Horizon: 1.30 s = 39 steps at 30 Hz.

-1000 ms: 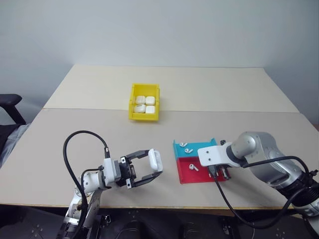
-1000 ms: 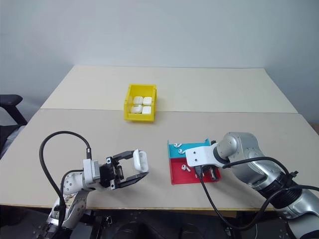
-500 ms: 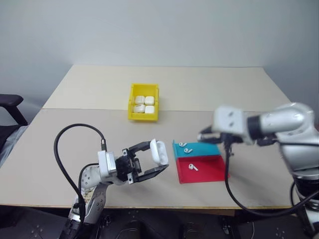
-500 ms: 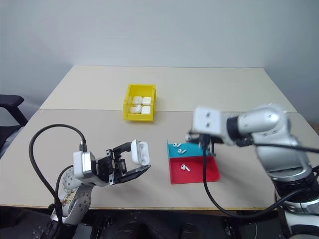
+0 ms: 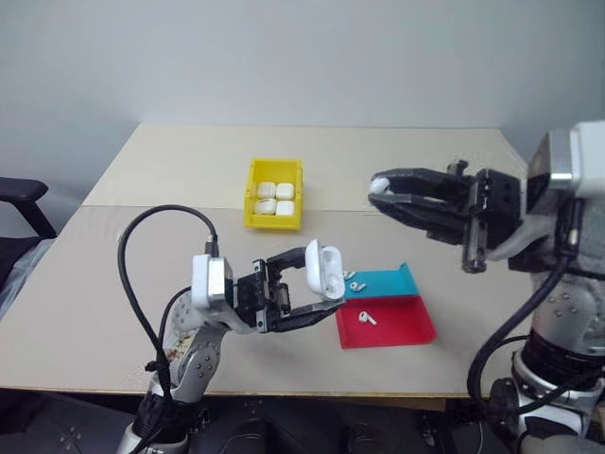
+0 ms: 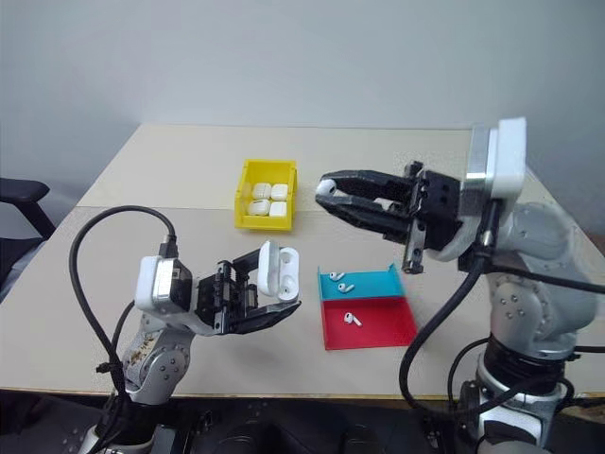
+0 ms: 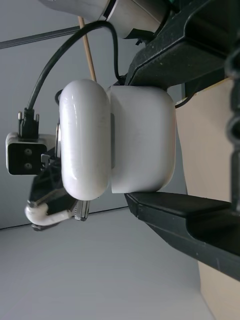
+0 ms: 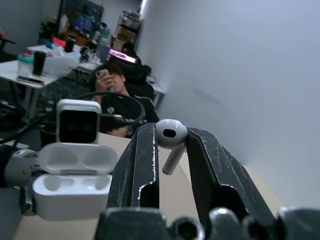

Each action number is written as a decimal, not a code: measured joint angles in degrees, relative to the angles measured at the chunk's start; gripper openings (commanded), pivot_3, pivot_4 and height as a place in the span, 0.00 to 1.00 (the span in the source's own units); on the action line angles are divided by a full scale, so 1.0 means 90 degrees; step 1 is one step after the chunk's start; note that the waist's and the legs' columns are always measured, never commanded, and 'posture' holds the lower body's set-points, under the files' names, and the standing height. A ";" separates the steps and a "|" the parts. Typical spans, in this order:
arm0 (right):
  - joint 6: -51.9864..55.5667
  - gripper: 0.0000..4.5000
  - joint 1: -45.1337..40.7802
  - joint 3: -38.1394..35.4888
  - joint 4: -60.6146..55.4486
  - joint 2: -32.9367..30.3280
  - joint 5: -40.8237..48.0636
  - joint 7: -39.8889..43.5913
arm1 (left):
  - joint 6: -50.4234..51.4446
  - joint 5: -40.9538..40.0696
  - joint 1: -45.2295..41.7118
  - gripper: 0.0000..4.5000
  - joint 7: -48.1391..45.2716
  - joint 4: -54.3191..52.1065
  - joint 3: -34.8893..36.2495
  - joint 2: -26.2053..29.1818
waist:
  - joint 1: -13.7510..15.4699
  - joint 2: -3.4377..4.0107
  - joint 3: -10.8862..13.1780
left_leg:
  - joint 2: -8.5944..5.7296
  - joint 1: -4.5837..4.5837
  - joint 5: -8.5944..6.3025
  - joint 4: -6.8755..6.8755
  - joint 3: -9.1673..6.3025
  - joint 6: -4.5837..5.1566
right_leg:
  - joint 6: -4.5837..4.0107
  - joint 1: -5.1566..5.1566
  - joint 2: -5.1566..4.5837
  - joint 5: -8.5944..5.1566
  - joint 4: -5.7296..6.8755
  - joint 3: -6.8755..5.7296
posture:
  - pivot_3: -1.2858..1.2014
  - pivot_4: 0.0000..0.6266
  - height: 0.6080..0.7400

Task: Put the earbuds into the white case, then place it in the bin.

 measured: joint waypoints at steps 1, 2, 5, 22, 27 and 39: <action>-0.0191 0.17 0.0068 0.0082 0.0001 0.0052 0.0048 0.0029 | 0.0024 -0.0035 -0.0012 0.62 -0.0019 0.0000 0.0001 -0.0021 | 0.0001 0.0000 0.0000 | 0.0000 0.0001 0.0000 -0.0001 0.0000 0.0000 | 0.0000 0.0001 0.0000 0.0000 -0.0001 -0.0001 | 0.52 0.24 1.00; -0.0358 0.17 0.0148 0.0179 0.0002 0.0142 0.0113 0.0060 | 0.0065 -0.0048 -0.0029 0.62 -0.0040 0.0000 0.0004 -0.0037 | 0.0000 0.0000 0.0000 | 0.0000 0.0001 0.0000 -0.0001 0.0000 0.0000 | 0.0000 0.0002 0.0000 0.0000 -0.0001 -0.0002 | 0.52 0.24 1.00; -0.0713 0.17 0.0259 0.0494 0.0078 0.0263 0.0228 0.0128 | 0.0111 -0.0051 -0.0047 0.62 -0.0109 0.0000 0.0007 -0.0087 | -0.0001 0.0000 0.0000 | 0.0000 0.0001 0.0000 0.0000 0.0000 0.0000 | 0.0000 0.0001 0.0000 0.0000 0.0000 0.0001 | 0.52 0.24 1.00; -0.1750 0.17 0.0716 0.1416 0.0420 -0.0076 -0.0102 0.0328 | 0.0149 -0.0040 -0.0045 0.62 -0.0124 -0.0001 0.0050 -0.0198 | 0.0008 0.0000 0.0000 | 0.0000 0.0001 0.0000 -0.0001 0.0000 0.0000 | 0.0000 0.0001 0.0000 0.0000 -0.0002 -0.0001 | 0.52 0.24 1.00; -0.1983 0.17 0.0750 0.1474 0.0449 -0.0117 -0.0166 0.0311 | 0.0198 -0.0036 -0.0045 0.62 -0.0125 -0.0001 0.0055 -0.0195 | 0.0008 0.0000 0.0000 | 0.0000 0.0001 0.0000 -0.0001 0.0000 0.0000 | 0.0000 0.0002 0.0000 0.0000 -0.0002 -0.0001 | 0.52 0.24 1.00; -0.2518 0.50 0.0880 0.1601 0.0553 -0.0279 -0.0288 0.0357 | 0.0201 0.0077 -0.0040 0.62 -0.0141 0.0007 0.0078 -0.0253 | 0.0009 0.0000 0.0000 | 0.0000 0.0001 0.0000 0.0000 0.0000 0.0000 | 0.0000 0.0002 0.0000 0.0000 -0.0003 -0.0002 | 0.52 0.24 1.00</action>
